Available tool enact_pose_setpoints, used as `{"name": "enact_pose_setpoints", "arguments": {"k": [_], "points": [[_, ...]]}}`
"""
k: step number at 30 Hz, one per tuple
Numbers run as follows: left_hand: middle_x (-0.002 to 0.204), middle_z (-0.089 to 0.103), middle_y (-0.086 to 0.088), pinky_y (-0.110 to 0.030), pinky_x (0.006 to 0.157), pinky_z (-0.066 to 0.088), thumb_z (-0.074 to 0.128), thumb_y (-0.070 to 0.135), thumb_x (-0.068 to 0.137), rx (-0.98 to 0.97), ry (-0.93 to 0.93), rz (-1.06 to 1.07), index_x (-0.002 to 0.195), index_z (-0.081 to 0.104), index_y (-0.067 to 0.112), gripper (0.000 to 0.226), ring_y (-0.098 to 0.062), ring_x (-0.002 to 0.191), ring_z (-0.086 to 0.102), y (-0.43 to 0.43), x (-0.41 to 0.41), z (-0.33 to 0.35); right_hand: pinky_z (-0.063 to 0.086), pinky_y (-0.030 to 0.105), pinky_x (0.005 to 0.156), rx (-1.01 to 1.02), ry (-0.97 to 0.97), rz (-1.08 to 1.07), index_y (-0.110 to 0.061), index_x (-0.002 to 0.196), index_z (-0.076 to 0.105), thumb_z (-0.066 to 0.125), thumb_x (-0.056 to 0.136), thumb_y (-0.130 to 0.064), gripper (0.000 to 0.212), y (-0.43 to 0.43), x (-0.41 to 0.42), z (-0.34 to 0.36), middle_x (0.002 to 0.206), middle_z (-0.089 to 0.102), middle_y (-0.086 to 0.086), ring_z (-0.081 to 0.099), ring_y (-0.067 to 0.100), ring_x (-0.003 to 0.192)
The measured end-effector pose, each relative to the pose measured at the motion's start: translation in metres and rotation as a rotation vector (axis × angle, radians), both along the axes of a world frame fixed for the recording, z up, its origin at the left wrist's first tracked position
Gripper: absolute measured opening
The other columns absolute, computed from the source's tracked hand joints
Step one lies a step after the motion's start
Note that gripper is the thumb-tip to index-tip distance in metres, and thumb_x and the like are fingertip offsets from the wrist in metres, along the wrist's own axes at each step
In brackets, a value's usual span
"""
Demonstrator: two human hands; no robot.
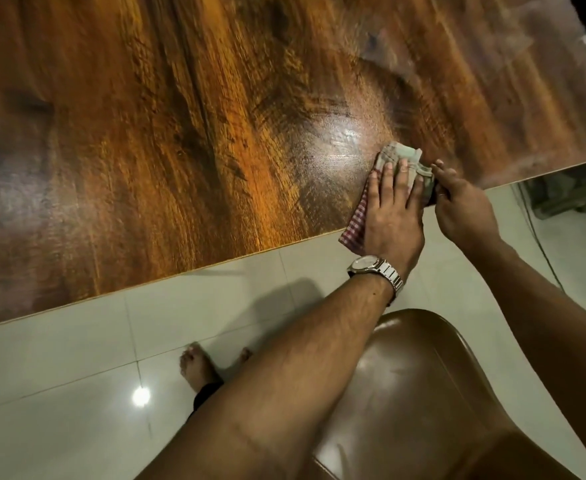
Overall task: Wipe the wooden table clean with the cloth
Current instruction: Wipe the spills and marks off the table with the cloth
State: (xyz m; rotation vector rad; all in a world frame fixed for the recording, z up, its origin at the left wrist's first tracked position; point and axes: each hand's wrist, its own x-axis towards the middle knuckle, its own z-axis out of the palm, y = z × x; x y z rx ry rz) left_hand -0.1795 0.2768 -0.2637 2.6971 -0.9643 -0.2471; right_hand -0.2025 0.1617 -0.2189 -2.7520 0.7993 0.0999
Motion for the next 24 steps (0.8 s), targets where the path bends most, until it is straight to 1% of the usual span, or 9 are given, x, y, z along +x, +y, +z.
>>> {"name": "enact_pose_setpoints", "arguments": {"k": [4, 6, 8, 10, 13, 18, 21, 24], "points": [[0.171, 0.002, -0.012, -0.052, 0.128, 0.001, 0.040, 0.040, 0.104, 0.020, -0.029, -0.087, 0.163, 0.014, 0.020, 0.068, -0.032, 0.158, 0.000, 0.024, 0.008, 0.000, 0.035, 0.049, 0.116, 0.027, -0.002, 0.003, -0.018, 0.152, 0.041, 0.039, 0.101, -0.011, 0.051, 0.011, 0.000, -0.004, 0.164, 0.027, -0.001, 0.027, 0.026, 0.150], [0.171, 0.004, -0.011, -0.051, 0.127, 0.002, 0.039, 0.039, 0.104, -0.003, -0.023, -0.087, 0.163, 0.015, 0.021, 0.066, -0.031, 0.158, 0.001, 0.043, 0.010, 0.000, 0.032, 0.052, 0.117, 0.027, 0.016, 0.015, -0.019, 0.153, 0.038, 0.039, 0.102, -0.013, 0.052, 0.023, 0.001, -0.007, 0.166, 0.021, 0.002, 0.018, 0.027, 0.153], [0.171, 0.008, -0.010, -0.050, 0.127, 0.003, 0.036, 0.038, 0.106, -0.039, -0.012, -0.067, 0.162, 0.018, 0.021, 0.062, -0.031, 0.158, 0.004, 0.068, 0.011, 0.001, 0.031, 0.054, 0.116, 0.028, 0.021, 0.023, -0.021, 0.154, 0.037, 0.041, 0.103, -0.019, 0.051, 0.036, 0.002, -0.010, 0.166, 0.018, 0.003, 0.012, 0.028, 0.154], [0.171, 0.011, -0.010, -0.050, 0.127, 0.004, 0.032, 0.038, 0.107, -0.051, -0.011, -0.036, 0.162, 0.021, 0.021, 0.059, -0.030, 0.158, 0.005, 0.096, 0.013, 0.000, 0.026, 0.055, 0.118, 0.039, 0.002, 0.047, -0.021, 0.154, 0.037, 0.043, 0.103, -0.025, 0.051, 0.052, 0.007, -0.014, 0.166, 0.018, 0.003, 0.010, 0.031, 0.154], [0.170, 0.014, -0.009, -0.049, 0.127, 0.006, 0.028, 0.038, 0.108, -0.076, -0.006, 0.024, 0.161, 0.025, 0.022, 0.056, -0.028, 0.158, 0.007, 0.139, 0.018, 0.002, 0.014, 0.052, 0.124, 0.057, -0.013, 0.091, -0.018, 0.153, 0.038, 0.047, 0.102, -0.031, 0.053, 0.078, 0.020, -0.019, 0.166, 0.019, 0.005, 0.010, 0.032, 0.154], [0.170, 0.019, -0.008, -0.049, 0.127, 0.009, 0.030, 0.041, 0.108, -0.071, -0.017, 0.177, 0.160, 0.028, 0.022, 0.055, -0.027, 0.158, 0.012, 0.220, 0.027, 0.000, 0.008, 0.053, 0.124, 0.061, -0.027, 0.229, -0.016, 0.152, 0.041, 0.045, 0.103, -0.036, 0.053, 0.141, 0.047, -0.023, 0.165, 0.022, 0.008, 0.010, 0.034, 0.153], [0.171, 0.013, -0.007, -0.050, 0.127, 0.010, 0.028, 0.043, 0.106, -0.026, -0.010, 0.275, 0.162, 0.023, 0.025, 0.058, -0.026, 0.159, 0.005, 0.274, 0.031, -0.003, 0.007, 0.055, 0.124, 0.070, -0.042, 0.324, -0.016, 0.150, 0.044, 0.046, 0.102, -0.035, 0.051, 0.186, 0.067, -0.026, 0.164, 0.025, 0.010, 0.013, 0.036, 0.153], [0.172, 0.006, -0.003, -0.050, 0.128, 0.007, 0.025, 0.044, 0.107, -0.004, -0.009, 0.420, 0.163, 0.018, 0.027, 0.059, -0.022, 0.159, -0.002, 0.337, 0.034, -0.007, 0.004, 0.052, 0.124, 0.091, -0.048, 0.412, -0.018, 0.149, 0.045, 0.046, 0.102, -0.037, 0.051, 0.228, 0.087, -0.025, 0.163, 0.026, 0.007, 0.013, 0.033, 0.153]]}}
